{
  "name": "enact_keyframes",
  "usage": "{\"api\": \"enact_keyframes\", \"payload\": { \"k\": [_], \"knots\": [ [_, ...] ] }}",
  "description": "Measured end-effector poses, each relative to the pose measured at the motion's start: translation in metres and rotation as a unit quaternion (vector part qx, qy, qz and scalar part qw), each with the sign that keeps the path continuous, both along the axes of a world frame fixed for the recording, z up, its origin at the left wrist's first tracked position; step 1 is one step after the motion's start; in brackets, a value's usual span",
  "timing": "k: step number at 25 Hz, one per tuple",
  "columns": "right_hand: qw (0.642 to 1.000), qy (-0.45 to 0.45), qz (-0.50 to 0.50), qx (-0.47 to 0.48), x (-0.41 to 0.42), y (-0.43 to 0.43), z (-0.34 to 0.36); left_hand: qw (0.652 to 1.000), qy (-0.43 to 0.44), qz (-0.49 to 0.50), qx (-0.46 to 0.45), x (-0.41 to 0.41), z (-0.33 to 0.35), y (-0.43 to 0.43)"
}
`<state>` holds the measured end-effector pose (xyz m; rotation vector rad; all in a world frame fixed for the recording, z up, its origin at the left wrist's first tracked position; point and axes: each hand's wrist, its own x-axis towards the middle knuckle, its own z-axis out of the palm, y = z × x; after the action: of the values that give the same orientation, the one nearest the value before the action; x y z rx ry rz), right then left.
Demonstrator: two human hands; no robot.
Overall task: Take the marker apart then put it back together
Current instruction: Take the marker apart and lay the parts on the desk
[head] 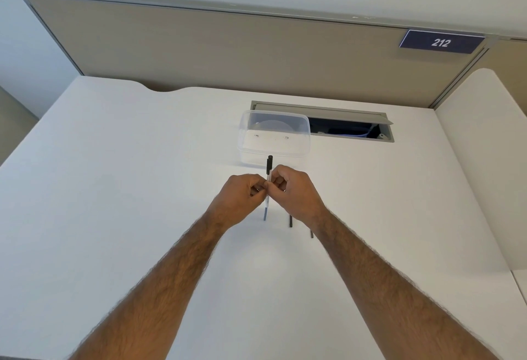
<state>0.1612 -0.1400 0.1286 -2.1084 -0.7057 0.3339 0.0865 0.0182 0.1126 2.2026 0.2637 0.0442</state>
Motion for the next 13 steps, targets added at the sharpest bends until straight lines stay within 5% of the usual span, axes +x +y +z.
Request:
{"api": "enact_keyframes", "payload": {
  "k": [10, 13],
  "knots": [
    [1.0, -0.01, -0.017, -0.004, 0.0038, 0.0092, 0.0052, 0.999, -0.002, 0.011, -0.042, 0.0006, 0.0078, 0.004],
    [0.996, 0.07, -0.025, 0.055, 0.0039, 0.0091, 0.0019, 0.997, -0.001, 0.025, -0.069, -0.0001, 0.006, 0.007]
  ]
}}
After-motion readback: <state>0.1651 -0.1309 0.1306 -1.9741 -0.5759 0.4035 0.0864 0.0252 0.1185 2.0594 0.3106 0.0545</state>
